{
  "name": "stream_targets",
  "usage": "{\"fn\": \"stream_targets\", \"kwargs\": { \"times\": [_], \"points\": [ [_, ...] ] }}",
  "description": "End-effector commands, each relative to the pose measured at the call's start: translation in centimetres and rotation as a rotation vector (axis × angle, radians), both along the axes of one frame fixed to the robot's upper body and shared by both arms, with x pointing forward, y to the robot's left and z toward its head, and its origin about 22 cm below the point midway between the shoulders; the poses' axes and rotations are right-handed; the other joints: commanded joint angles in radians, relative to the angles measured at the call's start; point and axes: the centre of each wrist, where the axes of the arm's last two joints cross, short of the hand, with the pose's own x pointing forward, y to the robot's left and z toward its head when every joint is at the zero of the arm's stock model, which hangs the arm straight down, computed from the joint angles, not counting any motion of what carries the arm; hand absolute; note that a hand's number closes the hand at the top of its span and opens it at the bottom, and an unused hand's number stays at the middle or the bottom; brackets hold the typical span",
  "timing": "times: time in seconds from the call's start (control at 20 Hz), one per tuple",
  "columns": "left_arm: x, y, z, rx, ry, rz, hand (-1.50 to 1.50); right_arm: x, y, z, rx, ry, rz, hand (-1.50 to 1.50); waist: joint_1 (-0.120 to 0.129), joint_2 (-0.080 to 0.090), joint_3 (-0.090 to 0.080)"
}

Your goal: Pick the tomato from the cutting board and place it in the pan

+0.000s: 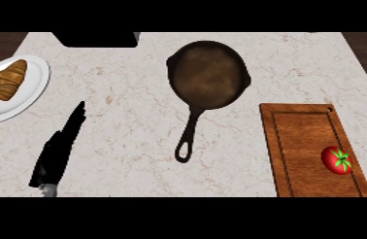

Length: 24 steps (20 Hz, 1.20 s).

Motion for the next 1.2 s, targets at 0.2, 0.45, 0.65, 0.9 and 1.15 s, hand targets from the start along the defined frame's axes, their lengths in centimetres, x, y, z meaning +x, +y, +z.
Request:
{"fn": "stream_targets", "kwargs": {
  "times": [0.2,0.45,0.65,0.9,1.15],
  "points": [
    [-0.6,1.7,1.7,0.018,-0.011,0.005,0.00,3.9,4.5,2.0,-0.088,0.143,0.132,-1.50,0.006,0.000,0.000],
    [1.0,0.2,0.5,0.004,-0.018,-0.005,0.00,5.6,8.5,2.8,-0.127,0.243,0.163,-1.50,-0.003,0.000,-0.001],
    [-0.3,0.0,-0.2,-0.005,0.003,-0.001,0.00,6.2,8.7,2.4,-0.183,0.305,0.191,-1.50,-0.002,0.000,0.000],
    [0.3,-0.7,0.6,-0.008,-0.012,0.001,0.00,6.6,11.6,0.9,-0.326,0.418,0.247,-1.50,-0.002,0.001,0.000],
    [-1.4,0.3,-0.2,0.005,0.018,0.011,0.00,6.1,12.4,0.3,-0.359,0.502,0.246,-1.50,-0.007,-0.002,0.000]
  ]
}}
